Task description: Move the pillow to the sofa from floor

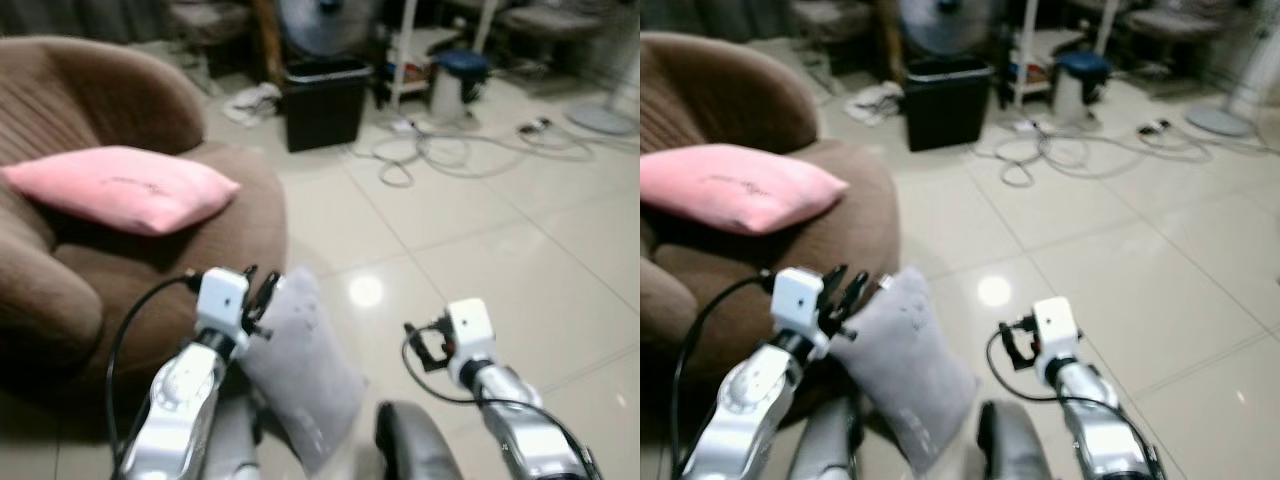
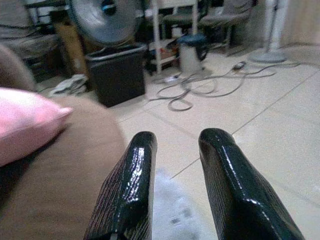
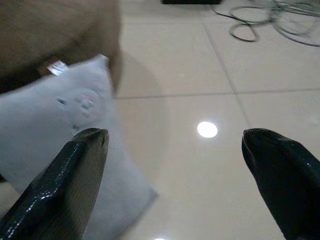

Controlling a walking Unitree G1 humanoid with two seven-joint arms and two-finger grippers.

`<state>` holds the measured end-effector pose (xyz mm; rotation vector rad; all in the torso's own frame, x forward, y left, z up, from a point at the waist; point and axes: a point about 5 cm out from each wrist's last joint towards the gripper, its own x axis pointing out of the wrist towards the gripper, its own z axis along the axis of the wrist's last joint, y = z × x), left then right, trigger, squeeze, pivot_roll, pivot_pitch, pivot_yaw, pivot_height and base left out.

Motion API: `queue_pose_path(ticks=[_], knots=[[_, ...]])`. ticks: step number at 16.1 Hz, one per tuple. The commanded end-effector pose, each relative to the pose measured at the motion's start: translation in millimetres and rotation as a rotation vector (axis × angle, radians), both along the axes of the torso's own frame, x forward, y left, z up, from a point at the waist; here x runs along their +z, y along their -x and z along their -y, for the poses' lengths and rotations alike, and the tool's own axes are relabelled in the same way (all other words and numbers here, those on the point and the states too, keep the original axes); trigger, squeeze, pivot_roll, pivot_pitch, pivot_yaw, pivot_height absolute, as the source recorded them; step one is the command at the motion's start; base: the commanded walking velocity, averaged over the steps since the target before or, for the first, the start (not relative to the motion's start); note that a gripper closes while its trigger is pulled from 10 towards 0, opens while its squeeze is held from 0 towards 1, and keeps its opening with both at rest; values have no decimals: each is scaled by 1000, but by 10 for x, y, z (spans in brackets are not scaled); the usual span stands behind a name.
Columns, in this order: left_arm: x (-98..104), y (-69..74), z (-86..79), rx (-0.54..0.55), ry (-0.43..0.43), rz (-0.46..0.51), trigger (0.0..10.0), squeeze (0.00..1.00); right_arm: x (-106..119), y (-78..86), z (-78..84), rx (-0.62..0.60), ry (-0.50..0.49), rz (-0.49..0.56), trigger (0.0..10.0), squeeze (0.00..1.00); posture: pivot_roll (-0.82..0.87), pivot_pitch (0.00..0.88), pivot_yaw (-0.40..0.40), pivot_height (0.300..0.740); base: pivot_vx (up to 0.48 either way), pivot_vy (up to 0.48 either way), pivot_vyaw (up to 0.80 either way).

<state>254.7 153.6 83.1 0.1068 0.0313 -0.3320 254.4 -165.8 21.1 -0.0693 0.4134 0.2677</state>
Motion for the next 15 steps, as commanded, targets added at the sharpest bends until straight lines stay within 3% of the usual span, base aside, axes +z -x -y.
queue_pose_path(ticks=[1,6,8,9,10,12,15], knots=[[16,-21,-22,6,1,6,10000,0,54,-48,-62,24,9,16,10000,0,103,0,-6,533,326,0,0],[-73,-32,-135,89,-64,-25,10000,0,49,-43,-74,38,17,10,10000,0,106,0,-12,533,61,0,0],[-230,-62,-295,206,-69,-122,10000,0,59,-41,-81,55,14,11,10000,0,101,0,-23,533,0,0,0],[-339,-70,-354,256,-14,-202,10000,0,68,-35,-88,76,18,9,10000,0,94,0,-28,533,0,0,0],[-513,-79,-424,331,117,-323,10000,1000,99,-33,-92,108,24,15,10000,0,84,0,-35,533,0,0,0],[-659,-74,-449,380,217,-411,10000,1000,142,-9,-85,141,31,22,10000,0,63,0,-46,533,0,0,0],[-960,-89,-431,496,387,-567,10000,1000,337,101,-89,325,59,60,10000,0,-24,4,-75,533,0,0,0]])
